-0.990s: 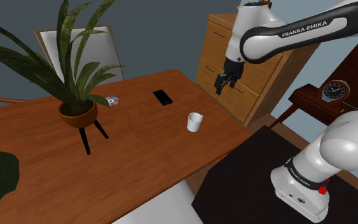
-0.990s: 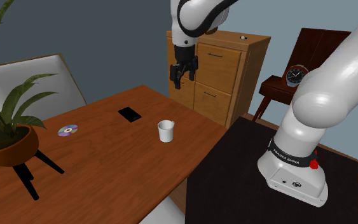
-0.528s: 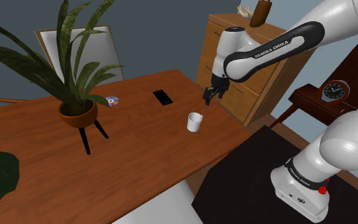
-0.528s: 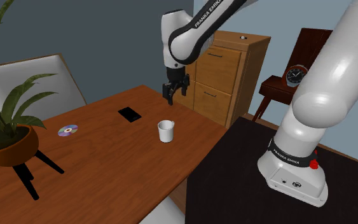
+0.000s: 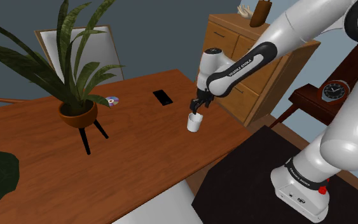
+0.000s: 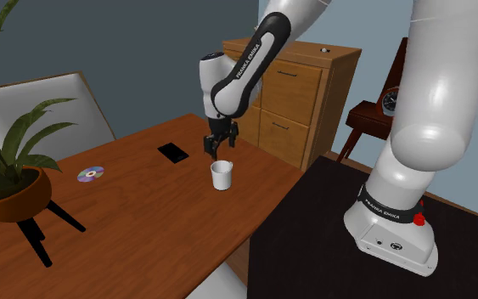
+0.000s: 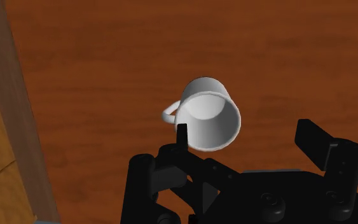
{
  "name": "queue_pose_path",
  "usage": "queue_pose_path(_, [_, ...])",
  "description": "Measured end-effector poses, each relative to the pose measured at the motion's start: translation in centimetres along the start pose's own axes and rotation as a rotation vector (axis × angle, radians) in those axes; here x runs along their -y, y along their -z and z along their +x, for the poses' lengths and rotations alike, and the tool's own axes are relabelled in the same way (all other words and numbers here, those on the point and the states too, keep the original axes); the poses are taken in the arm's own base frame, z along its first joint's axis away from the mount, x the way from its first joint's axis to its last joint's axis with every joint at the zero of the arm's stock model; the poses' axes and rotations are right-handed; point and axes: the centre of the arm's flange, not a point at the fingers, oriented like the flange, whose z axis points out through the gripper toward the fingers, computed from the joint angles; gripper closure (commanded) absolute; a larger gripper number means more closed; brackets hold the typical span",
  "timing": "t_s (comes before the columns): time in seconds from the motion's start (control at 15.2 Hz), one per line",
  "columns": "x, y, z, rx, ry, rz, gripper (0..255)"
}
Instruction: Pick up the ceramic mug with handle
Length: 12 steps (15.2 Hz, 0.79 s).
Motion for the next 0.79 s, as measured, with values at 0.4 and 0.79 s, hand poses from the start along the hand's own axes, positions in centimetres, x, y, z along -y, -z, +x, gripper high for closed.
queue_pose_path(0.4, [1.7,-7.2,3.1,0.007,-0.003,-0.002,0])
queue_pose_path(0.79, [2.3,-11.4,4.0,0.009,-0.004,-0.002,0])
